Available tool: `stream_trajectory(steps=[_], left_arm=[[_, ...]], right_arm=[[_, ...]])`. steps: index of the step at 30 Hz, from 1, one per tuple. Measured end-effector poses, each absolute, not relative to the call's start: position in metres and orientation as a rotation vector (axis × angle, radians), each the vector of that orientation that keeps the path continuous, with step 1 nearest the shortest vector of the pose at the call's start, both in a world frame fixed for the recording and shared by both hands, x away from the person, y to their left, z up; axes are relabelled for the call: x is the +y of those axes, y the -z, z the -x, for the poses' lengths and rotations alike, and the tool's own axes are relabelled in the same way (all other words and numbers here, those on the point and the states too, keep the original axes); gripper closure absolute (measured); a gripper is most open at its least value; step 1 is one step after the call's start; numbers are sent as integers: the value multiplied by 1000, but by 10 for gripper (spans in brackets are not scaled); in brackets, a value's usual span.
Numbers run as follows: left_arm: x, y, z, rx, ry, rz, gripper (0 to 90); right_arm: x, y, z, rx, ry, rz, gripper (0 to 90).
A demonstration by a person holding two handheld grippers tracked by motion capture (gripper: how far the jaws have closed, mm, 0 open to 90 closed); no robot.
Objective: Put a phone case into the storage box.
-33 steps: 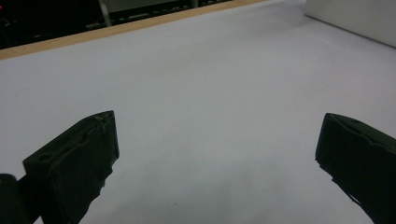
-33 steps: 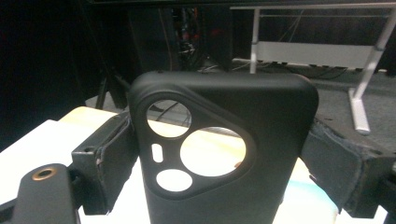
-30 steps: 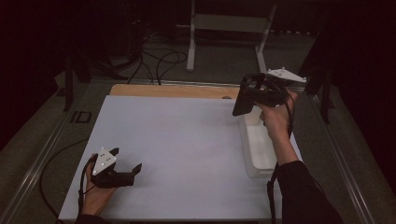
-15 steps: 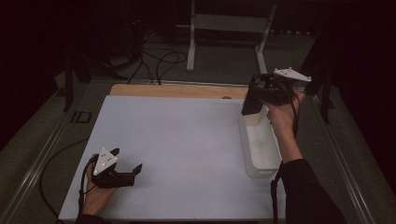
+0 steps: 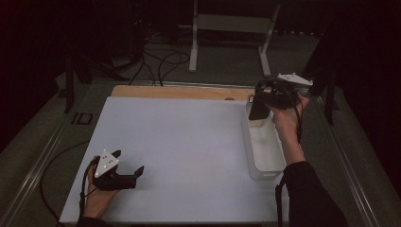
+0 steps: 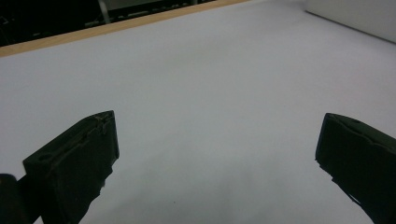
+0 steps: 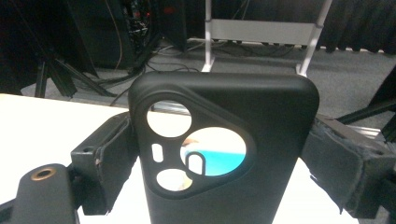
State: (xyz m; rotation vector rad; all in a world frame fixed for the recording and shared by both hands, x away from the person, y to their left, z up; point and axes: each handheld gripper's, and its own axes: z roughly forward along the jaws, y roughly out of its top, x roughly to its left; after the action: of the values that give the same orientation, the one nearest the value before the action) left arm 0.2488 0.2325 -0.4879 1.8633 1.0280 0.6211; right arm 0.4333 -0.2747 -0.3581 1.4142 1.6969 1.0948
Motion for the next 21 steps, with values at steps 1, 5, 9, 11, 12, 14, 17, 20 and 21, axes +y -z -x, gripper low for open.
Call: stream_trajectory(steps=[1, 5, 9, 11, 12, 14, 17, 20, 21], left_arm=[[233, 488, -249, 1028, -621, -1863, 0], [233, 488, -249, 1027, -621, -1863, 0], [233, 488, -249, 1027, -622, -1863, 0], [233, 488, -249, 1028, -621, -1864, 0], [233, 488, -249, 1028, -621, -1864, 0], [232, 488, -249, 1025, -621, -1868, 0], [232, 488, -249, 1024, -621, -1868, 0], [232, 488, -249, 1025, -621, -1866, 0], [233, 488, -249, 1026, -621, -1865, 0]], right_arm=[[-275, 360, -434, 1697, -1092, -1421, 139], [-276, 367, -435, 1703, -1079, -1437, 138], [-277, 376, -438, 1714, -1061, -1453, 138], [-276, 380, -438, 1718, -1049, -1457, 137], [-275, 382, -438, 1720, -1041, -1456, 137], [-274, 386, -439, 1727, -1024, -1451, 137], [-273, 393, -442, 1737, -1003, -1467, 136], [-273, 399, -445, 1741, -987, -1488, 136], [-273, 400, -446, 1745, -984, -1493, 136]])
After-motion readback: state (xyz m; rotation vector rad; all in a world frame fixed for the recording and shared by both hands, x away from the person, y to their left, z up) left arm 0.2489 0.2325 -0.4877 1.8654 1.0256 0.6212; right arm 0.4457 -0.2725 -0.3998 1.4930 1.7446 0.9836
